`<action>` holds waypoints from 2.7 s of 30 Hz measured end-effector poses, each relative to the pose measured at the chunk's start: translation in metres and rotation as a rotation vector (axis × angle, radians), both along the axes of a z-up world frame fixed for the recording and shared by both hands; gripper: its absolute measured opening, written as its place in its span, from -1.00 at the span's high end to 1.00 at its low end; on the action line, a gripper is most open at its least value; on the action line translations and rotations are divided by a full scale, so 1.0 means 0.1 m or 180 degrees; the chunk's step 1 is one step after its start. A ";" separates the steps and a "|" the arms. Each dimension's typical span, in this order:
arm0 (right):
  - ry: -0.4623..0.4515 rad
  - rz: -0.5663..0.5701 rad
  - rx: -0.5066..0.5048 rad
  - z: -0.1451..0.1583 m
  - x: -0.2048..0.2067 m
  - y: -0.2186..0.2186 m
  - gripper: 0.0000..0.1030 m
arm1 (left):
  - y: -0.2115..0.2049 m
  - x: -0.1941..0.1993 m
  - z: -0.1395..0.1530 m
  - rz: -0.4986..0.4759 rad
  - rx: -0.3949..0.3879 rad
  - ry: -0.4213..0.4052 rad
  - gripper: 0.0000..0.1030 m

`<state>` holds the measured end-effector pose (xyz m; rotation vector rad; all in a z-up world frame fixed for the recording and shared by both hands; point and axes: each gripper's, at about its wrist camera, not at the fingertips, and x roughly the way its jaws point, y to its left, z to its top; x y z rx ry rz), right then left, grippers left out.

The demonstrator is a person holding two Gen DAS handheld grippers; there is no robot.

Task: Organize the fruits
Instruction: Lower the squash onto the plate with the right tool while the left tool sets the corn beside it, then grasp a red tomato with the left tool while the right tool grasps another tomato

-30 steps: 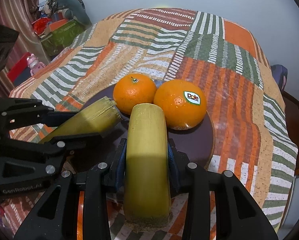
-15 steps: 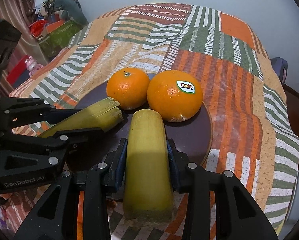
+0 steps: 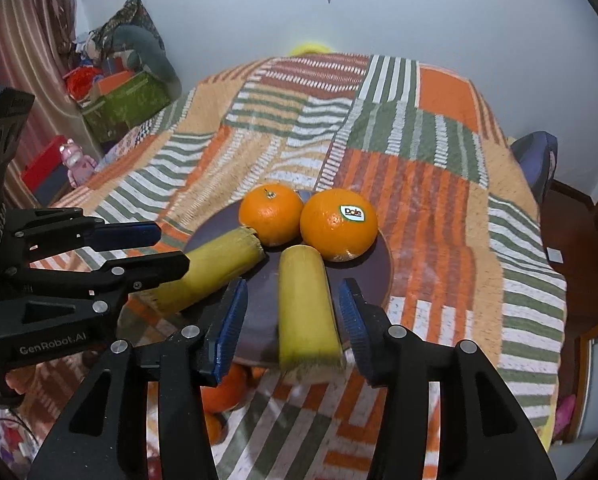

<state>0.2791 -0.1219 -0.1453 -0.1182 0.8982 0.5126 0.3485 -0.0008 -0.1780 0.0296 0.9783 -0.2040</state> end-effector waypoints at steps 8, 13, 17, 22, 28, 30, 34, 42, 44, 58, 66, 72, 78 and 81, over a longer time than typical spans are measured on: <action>-0.0148 -0.0020 0.0005 0.24 -0.36 -0.04 0.00 | 0.20 -0.41 0.22 0.0077 0.0112 -0.0097 0.24; -0.0197 -0.0020 -0.0008 0.31 -0.57 -0.03 -0.01 | 0.45 -0.64 0.26 0.0200 0.0189 -0.0048 0.24; -0.0143 -0.0061 0.0053 0.30 -0.66 -0.05 -0.01 | 0.59 -0.80 0.29 0.0282 0.0238 -0.0047 0.24; -0.0087 -0.0106 0.0103 0.26 -0.76 -0.05 -0.01 | 0.73 -0.97 0.26 0.0297 0.0316 -0.0012 0.18; 0.0050 -0.0170 0.0165 0.14 -0.79 -0.05 -0.01 | 0.85 -1.10 -0.01 0.0282 0.0263 0.0188 0.11; 0.0087 -0.0182 0.0137 0.10 -0.80 -0.03 -0.01 | 0.86 -1.11 -0.11 0.0247 0.0236 0.0284 0.11; 0.0162 -0.0187 0.0069 -0.04 -0.78 0.03 -0.01 | 0.84 -1.10 -0.28 0.0165 0.0225 0.0394 0.11; 0.0332 -0.0183 0.0053 -0.28 -0.68 0.14 -0.01 | 0.84 -1.03 -0.56 0.0160 0.0150 0.0564 0.10; 0.0371 -0.0178 0.0068 -0.32 -0.65 0.17 -0.01 | 0.85 -1.01 -0.61 0.0170 0.0092 0.0592 0.06; 0.0443 -0.0169 0.0059 -0.53 -0.47 0.36 -0.01 | 0.82 -0.93 -0.71 0.0202 0.0017 0.0556 0.06; 0.0519 -0.0161 0.0118 -0.61 -0.42 0.39 0.00 | 0.89 -0.90 -0.77 0.0236 -0.0142 0.0634 0.06; 0.0524 -0.0164 0.0180 -0.61 -0.41 0.35 0.08 | 0.86 -0.91 -0.75 0.0263 -0.0105 0.0572 0.07; 0.0487 -0.0150 0.0168 -0.57 -0.45 0.34 0.08 | 0.82 -0.94 -0.68 0.0276 -0.0060 0.0518 0.08; 0.0477 -0.0160 0.0196 -0.54 -0.47 0.30 0.08 | 0.82 -0.94 -0.63 0.0288 -0.0076 0.0487 0.08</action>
